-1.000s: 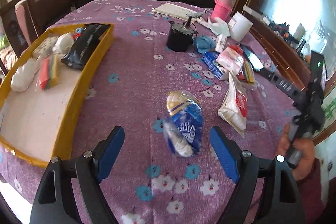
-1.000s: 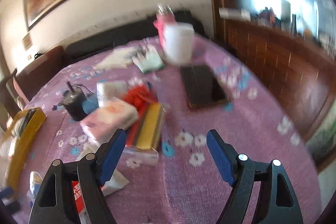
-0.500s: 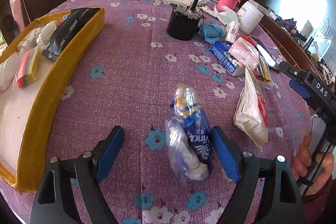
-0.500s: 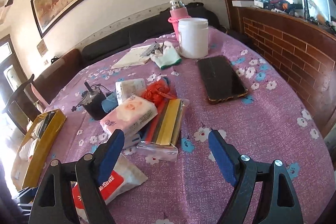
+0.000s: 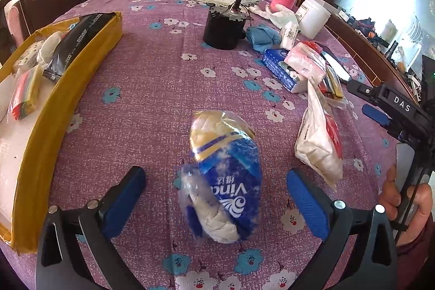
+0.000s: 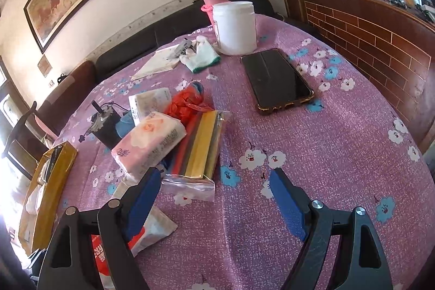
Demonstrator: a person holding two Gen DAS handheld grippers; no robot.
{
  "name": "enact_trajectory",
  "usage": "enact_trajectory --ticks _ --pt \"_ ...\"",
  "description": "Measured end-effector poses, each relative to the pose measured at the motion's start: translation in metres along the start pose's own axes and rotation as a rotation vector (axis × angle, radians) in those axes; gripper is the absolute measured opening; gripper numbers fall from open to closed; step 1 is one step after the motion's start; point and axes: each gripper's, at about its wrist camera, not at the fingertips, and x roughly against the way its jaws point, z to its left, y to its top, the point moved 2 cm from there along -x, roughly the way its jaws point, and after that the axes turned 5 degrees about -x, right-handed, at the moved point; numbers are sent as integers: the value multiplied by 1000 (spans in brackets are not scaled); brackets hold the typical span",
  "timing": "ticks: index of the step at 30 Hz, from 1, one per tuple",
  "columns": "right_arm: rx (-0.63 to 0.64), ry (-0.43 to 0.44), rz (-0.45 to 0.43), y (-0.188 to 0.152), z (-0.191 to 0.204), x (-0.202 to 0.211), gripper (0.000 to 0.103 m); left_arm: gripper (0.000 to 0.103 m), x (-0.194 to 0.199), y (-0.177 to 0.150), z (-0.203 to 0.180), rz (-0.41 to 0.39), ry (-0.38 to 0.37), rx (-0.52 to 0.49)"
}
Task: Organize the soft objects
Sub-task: 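Move the open left tool around the blue Vinda tissue pack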
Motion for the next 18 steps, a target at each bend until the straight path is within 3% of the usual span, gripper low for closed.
enact_trajectory --ticks 8,15,18 --pt "-25 -10 30 -1 -6 -7 85 103 1 0 0 1 5 -2" --pt "-187 -47 14 3 -40 -5 85 103 1 -1 0 1 3 -6" --pt "-201 -56 5 4 -43 -4 85 103 2 -1 0 -3 -6 -1"
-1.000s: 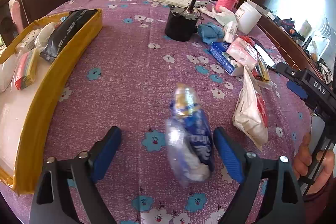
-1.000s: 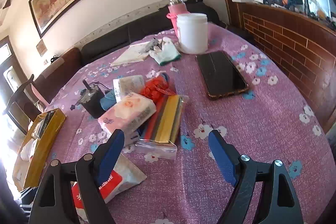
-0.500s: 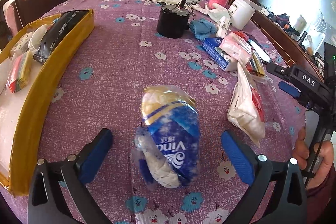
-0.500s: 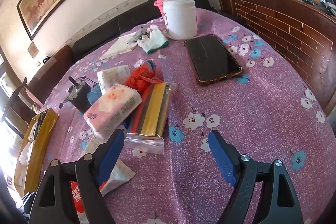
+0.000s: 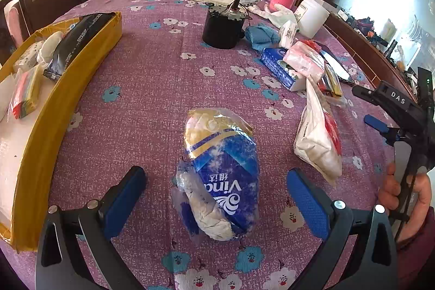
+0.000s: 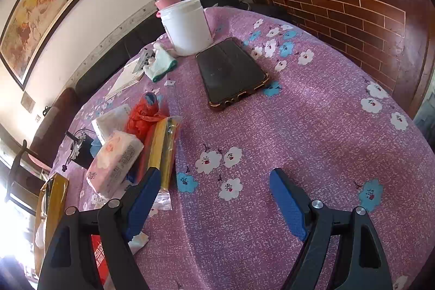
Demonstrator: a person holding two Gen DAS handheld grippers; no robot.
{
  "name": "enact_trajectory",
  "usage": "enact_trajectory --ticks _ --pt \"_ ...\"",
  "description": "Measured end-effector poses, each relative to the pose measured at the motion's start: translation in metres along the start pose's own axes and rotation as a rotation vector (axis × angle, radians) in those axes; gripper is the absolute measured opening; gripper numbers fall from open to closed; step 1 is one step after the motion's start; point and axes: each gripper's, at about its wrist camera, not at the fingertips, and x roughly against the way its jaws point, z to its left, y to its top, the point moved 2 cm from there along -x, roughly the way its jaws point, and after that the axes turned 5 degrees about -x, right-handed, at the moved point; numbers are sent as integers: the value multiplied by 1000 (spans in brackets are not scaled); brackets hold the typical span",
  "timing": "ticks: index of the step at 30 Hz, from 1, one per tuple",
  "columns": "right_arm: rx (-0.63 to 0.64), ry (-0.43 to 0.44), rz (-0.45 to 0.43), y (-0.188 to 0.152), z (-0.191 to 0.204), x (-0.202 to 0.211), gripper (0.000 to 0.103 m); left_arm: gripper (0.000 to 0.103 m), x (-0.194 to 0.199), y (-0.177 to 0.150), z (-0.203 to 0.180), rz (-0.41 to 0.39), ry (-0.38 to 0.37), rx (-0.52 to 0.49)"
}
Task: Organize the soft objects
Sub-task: 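Move the open left tool around the blue Vinda tissue pack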
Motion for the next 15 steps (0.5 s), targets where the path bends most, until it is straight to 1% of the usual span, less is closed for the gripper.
enact_trajectory --ticks 3,6,8,15 --pt "32 -45 -7 -2 6 -1 85 103 3 -1 4 -13 -32 13" --pt "33 -56 -9 -2 7 -2 85 103 5 -1 10 -31 -68 43" --pt "37 -65 -10 -1 7 -3 85 103 6 -2 10 -37 -78 51" --pt "50 -53 6 -2 8 -4 88 103 6 -2 7 -34 -64 44"
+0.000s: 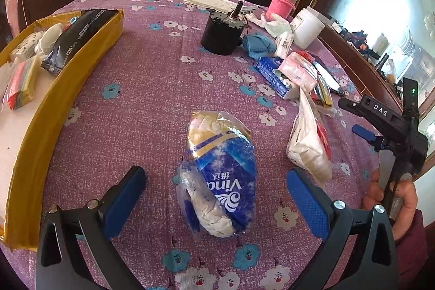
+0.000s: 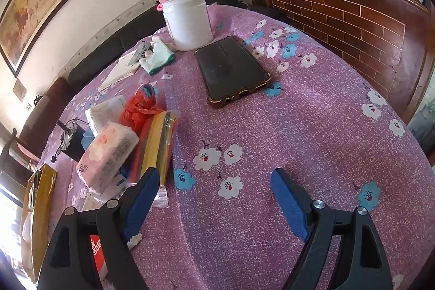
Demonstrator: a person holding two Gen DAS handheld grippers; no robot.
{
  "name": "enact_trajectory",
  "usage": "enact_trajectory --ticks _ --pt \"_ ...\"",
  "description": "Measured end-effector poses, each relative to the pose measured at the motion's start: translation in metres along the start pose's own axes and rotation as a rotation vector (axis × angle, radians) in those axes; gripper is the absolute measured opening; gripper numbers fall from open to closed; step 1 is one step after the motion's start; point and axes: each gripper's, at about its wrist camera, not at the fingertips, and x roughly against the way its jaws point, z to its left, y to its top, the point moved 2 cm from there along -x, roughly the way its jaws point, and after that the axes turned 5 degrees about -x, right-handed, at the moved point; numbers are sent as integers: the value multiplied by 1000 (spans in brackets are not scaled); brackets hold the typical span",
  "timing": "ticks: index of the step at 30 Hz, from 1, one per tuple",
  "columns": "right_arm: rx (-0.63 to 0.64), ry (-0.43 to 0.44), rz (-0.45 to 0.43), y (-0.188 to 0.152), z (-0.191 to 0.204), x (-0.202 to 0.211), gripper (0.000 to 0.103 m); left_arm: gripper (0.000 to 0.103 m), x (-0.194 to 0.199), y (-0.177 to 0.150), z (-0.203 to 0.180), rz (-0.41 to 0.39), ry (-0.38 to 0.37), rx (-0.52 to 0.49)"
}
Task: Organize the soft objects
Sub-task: 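Move the open left tool around the blue Vinda tissue pack, then grasp the Vinda pack with left tool while right tool grasps the red-label wet wipes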
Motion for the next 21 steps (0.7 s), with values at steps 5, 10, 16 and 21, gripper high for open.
enact_trajectory --ticks 5,10,16,21 --pt "-7 23 4 1 0 -1 92 103 -3 -1 -7 23 49 -40" --pt "-25 61 11 3 -2 -2 95 103 -10 -1 -19 66 135 -110" --pt "43 66 103 -10 10 8 98 103 -15 -3 -26 100 200 -172" --pt "141 205 178 -50 42 44 98 103 -18 -1 -27 117 201 -179"
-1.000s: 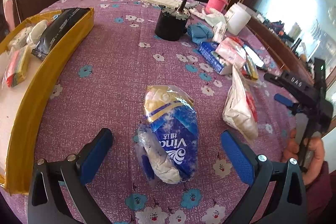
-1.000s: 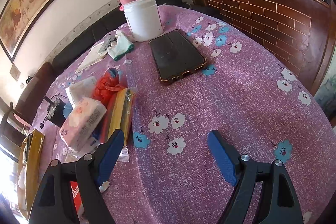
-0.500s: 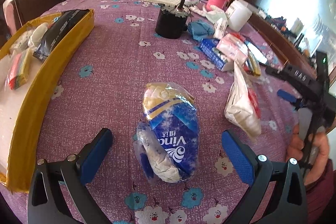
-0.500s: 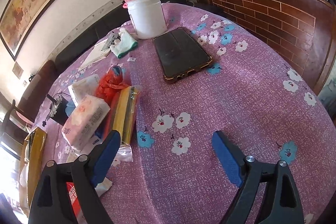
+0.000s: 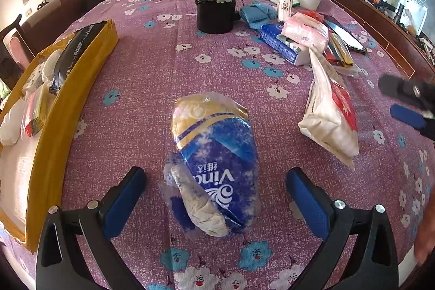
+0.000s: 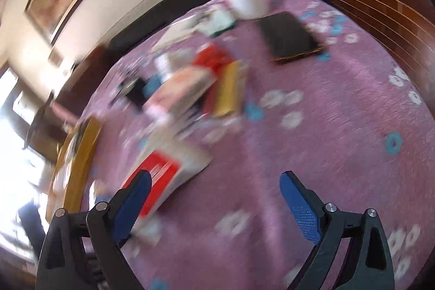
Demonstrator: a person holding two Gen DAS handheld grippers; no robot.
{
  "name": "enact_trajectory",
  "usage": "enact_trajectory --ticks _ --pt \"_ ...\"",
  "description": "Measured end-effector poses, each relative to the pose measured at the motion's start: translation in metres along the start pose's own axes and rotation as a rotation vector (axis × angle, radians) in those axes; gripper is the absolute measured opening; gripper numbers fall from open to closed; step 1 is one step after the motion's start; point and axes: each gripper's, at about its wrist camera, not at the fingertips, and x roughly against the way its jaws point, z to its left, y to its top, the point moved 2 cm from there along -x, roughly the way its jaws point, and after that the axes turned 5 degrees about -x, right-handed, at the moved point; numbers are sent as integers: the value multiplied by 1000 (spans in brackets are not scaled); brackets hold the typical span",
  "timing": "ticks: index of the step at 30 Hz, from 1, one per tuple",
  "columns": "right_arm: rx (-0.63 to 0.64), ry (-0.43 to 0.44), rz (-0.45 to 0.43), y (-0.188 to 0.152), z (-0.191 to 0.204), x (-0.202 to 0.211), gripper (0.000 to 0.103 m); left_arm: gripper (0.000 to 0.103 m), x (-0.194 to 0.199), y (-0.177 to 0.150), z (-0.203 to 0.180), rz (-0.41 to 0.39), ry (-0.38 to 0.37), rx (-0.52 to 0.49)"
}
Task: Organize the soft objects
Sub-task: 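Grasp the Vinda pack with left tool while right tool grasps the red-label wet wipes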
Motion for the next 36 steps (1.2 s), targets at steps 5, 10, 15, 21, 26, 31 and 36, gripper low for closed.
enact_trajectory --ticks 5,10,15,21,26,31,36 --pt "74 28 113 -11 46 -24 98 57 13 -2 7 -21 -94 -20" --pt "162 -97 137 -17 74 -55 83 49 27 -14 57 -21 -272 138" --pt "176 -142 120 -14 71 -57 51 70 26 -18 79 -31 -281 203" --pt "184 -141 123 -16 61 -49 50 82 12 -2 56 -39 -189 145" --pt "181 -113 126 -19 59 -38 42 43 16 -2 47 -19 -162 73" --pt "227 -45 92 -17 86 -19 42 43 48 -8 95 -75 -263 210" --pt "323 44 82 -16 142 -8 42 44 88 -18 182 -166 -220 357"
